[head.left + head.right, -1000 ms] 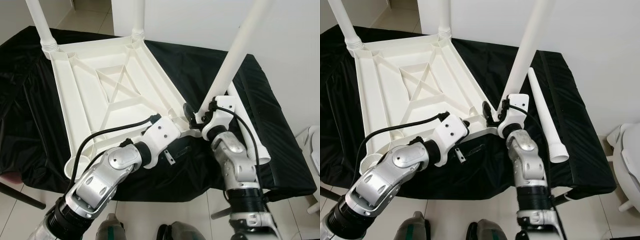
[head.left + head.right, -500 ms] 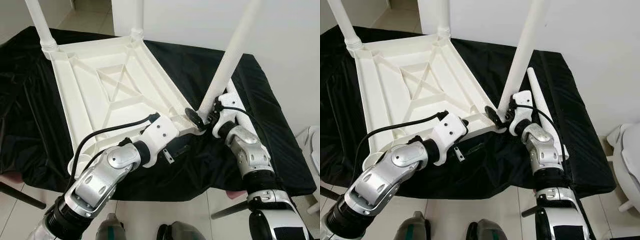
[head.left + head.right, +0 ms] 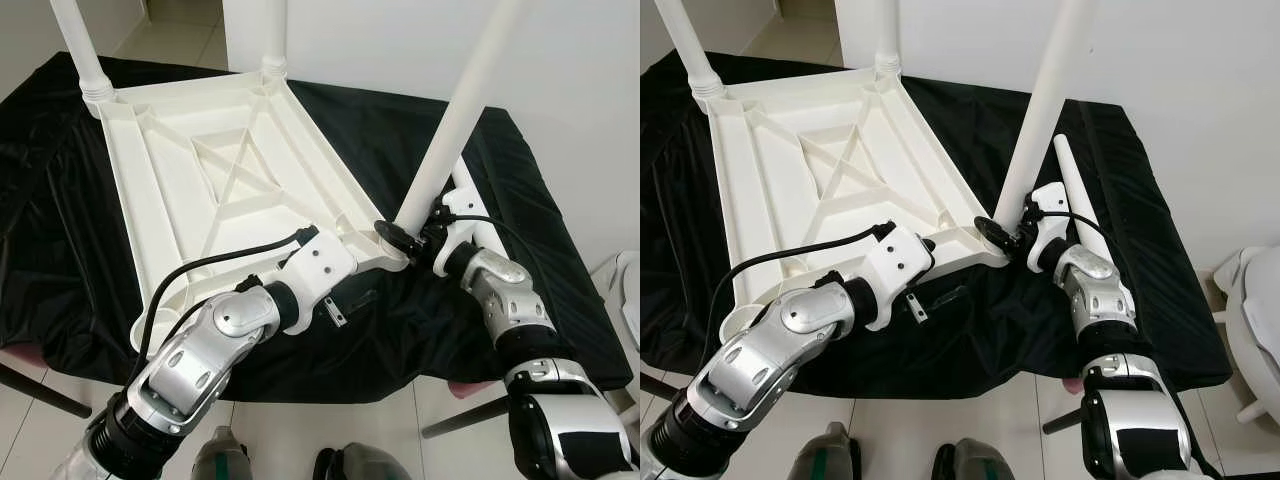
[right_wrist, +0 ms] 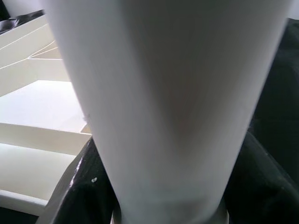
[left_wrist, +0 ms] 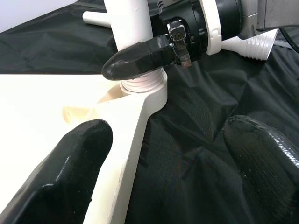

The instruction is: Building children table

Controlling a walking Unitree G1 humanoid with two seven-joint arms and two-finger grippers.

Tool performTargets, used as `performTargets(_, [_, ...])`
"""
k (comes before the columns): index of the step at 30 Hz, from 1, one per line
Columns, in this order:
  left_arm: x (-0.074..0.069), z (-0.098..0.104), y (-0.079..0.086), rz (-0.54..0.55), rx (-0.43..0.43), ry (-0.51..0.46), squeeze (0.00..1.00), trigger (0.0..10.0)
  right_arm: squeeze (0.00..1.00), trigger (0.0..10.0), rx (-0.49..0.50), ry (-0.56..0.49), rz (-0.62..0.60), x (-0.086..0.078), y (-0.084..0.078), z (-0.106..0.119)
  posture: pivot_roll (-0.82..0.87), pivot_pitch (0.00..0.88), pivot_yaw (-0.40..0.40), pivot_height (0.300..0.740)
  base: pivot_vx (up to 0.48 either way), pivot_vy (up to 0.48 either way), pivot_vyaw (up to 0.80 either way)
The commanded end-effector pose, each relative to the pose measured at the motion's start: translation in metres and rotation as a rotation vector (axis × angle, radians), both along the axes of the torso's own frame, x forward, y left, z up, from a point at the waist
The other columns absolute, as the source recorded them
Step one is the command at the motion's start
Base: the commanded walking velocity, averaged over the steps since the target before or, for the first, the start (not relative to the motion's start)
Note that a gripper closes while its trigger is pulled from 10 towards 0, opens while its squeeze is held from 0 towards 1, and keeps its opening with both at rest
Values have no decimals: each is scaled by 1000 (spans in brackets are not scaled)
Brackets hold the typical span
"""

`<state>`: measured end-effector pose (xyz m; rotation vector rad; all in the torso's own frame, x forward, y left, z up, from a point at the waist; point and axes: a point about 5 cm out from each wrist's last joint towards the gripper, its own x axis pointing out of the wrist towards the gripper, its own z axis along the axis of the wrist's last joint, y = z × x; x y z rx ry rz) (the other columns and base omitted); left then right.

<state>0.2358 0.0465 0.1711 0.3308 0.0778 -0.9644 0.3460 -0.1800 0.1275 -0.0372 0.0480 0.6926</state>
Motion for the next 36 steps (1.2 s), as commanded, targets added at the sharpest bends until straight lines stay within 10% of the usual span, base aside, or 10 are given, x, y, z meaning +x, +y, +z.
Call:
performTargets(1, [-3,1,-2,-57,7,15,0,10000,0,0,-16,-14,19,2,-3,3,51,26,-75,740,0,0,0])
performTargets(5, [-3,1,-3,-57,6,16,0,10000,0,0,-18,-19,21,2,-3,1,50,27,-77,740,0,0,0])
performTargets(6, [-3,1,-3,-57,6,17,0,10000,0,2588,-13,-16,11,2,-3,0,52,28,-80,740,0,0,0])
performTargets(7, [-3,1,-3,-55,5,18,0,10000,0,10000,-6,-5,-15,2,-2,-1,53,29,-82,740,0,0,0])
performTargets(36, [-6,-2,-5,-66,-2,32,0,10000,0,10000,87,5,-720,-7,39,-3,48,20,-89,740,0,0,0])
